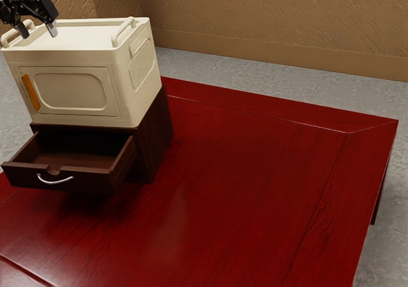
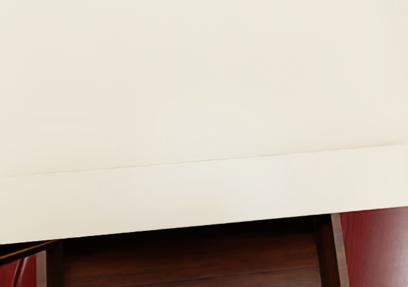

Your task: Push the drawer handle with one arm to close the drawer

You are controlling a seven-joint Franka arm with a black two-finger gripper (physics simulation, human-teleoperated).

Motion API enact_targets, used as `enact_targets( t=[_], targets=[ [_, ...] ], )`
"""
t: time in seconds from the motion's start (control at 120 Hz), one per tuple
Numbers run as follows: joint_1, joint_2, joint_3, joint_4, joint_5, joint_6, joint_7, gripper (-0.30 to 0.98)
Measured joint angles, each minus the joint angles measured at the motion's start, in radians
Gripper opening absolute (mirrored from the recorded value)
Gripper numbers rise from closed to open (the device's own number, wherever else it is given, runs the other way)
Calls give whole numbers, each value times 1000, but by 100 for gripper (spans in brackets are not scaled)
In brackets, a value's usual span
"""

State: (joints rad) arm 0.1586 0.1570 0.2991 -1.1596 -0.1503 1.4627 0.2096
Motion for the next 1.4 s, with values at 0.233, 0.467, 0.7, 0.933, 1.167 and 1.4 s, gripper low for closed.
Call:
enact_targets(
  t=[0.233, 0.467, 0.7, 0.933, 1.167, 1.4],
  targets=[
    [-89, -168, -17, 173, 56, -20, 6, 67],
    [-176, -296, -20, -48, 59, -42, -12, 66],
    [-222, -909, -58, -1095, 274, 49, -135, 67],
    [-23, -1144, -64, -1639, 309, 200, -211, 67],
    [-42, -912, -39, -1588, 307, 454, -261, 66],
    [-54, -855, -33, -1569, 314, 598, -304, 64]
  ],
)
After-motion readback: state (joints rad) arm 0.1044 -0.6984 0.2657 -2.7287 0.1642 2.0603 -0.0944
